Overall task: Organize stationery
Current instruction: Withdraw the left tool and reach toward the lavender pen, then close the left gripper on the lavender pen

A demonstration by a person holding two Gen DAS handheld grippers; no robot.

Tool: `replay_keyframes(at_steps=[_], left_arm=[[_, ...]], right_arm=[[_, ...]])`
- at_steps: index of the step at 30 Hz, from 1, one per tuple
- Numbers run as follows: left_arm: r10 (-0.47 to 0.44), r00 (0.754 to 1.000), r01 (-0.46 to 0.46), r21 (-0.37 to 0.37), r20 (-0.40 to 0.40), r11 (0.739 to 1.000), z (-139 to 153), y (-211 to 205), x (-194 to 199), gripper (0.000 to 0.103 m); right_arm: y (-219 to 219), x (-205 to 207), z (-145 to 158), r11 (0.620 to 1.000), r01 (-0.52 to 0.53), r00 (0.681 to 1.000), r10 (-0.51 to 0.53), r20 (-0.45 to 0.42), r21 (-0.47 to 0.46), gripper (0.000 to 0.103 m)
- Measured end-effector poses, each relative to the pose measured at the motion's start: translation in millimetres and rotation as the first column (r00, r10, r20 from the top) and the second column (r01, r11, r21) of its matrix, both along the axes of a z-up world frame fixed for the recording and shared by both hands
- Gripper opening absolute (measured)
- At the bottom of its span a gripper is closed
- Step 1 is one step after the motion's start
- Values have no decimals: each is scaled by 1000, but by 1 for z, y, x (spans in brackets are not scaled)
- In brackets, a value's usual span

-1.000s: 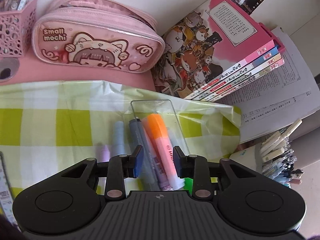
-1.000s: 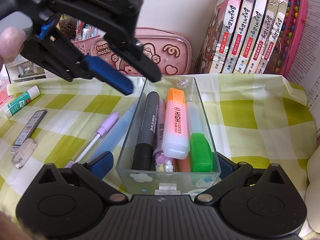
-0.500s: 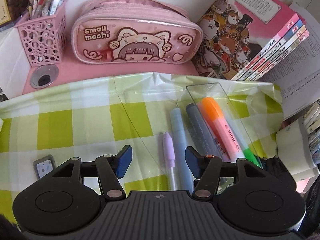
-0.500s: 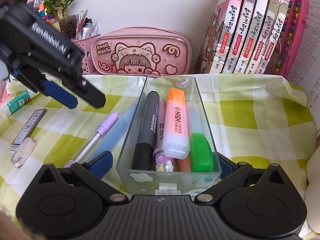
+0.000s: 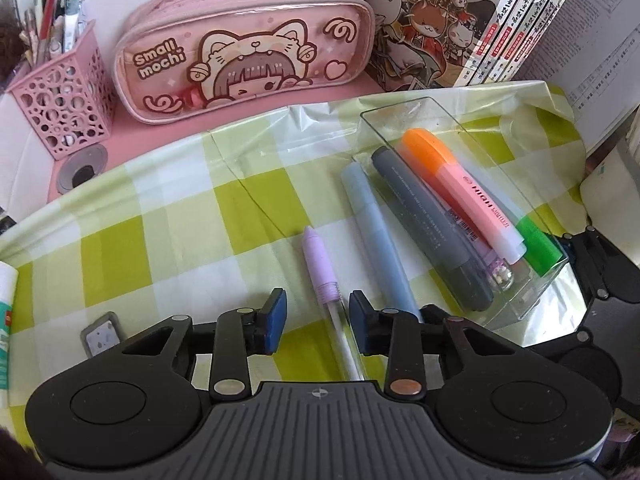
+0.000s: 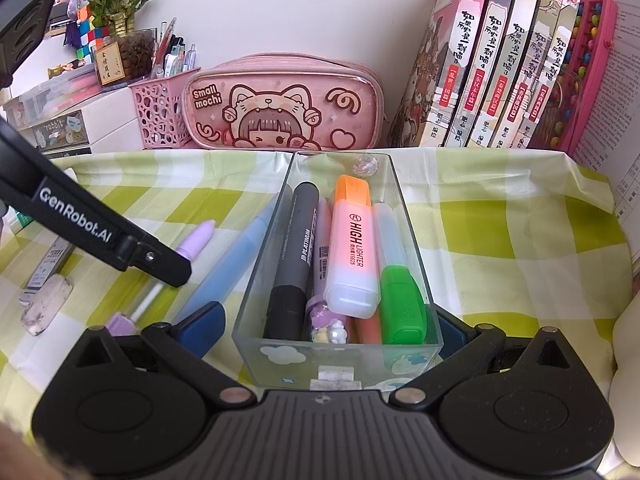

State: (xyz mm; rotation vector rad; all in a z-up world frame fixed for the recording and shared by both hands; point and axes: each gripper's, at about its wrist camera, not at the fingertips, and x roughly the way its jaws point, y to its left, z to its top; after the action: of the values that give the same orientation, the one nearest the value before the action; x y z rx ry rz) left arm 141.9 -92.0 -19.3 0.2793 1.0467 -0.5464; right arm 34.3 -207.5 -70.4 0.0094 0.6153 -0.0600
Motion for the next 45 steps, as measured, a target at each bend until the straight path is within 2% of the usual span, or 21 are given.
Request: replay_keyframes(at_steps=[4, 5, 8, 11, 15, 21, 28, 33, 37, 42, 45], left_arm=[[19, 997, -26, 89, 78, 996, -1, 5, 2, 34], [25, 996, -34, 106, 90, 994, 0, 7, 3, 31], [23, 997, -31, 115, 76, 993, 0, 10, 4, 26], [-24, 997, 13, 146, 70, 989, 0, 6, -1, 23], [-68, 997, 58, 185, 47, 981, 0, -1, -5, 12], [-59, 997, 49, 194, 47, 980, 0, -3, -6, 11], [47, 999, -49, 73, 20, 996, 2, 13, -2, 11], [97, 995, -98, 46, 16, 994, 2, 13, -4, 10], [133, 991, -133, -6, -28, 991, 2, 14, -2, 10], [192, 970, -216, -162, -151, 963, -1, 26, 9, 10], [235, 942, -293, -240, -241, 926, -4, 33, 19, 10]], right_arm=[[0, 0, 0, 1000, 0, 1000, 0, 0, 0, 101], [0, 0, 0, 1000, 0, 1000, 0, 0, 0, 101], [0, 0, 0, 1000, 0, 1000, 0, 0, 0, 101], [0, 0, 0, 1000, 0, 1000, 0, 0, 0, 101], [0, 0, 0, 1000, 0, 1000, 0, 0, 0, 101], [0, 0, 0, 1000, 0, 1000, 0, 0, 0, 101], [0, 0, 0, 1000, 0, 1000, 0, 1, -1, 101], [0, 0, 0, 1000, 0, 1000, 0, 1, 0, 101], [0, 0, 0, 1000, 0, 1000, 0, 1, -1, 101], [0, 0, 0, 1000, 0, 1000, 0, 1, -1, 101], [0, 0, 0, 1000, 0, 1000, 0, 1, -1, 101]])
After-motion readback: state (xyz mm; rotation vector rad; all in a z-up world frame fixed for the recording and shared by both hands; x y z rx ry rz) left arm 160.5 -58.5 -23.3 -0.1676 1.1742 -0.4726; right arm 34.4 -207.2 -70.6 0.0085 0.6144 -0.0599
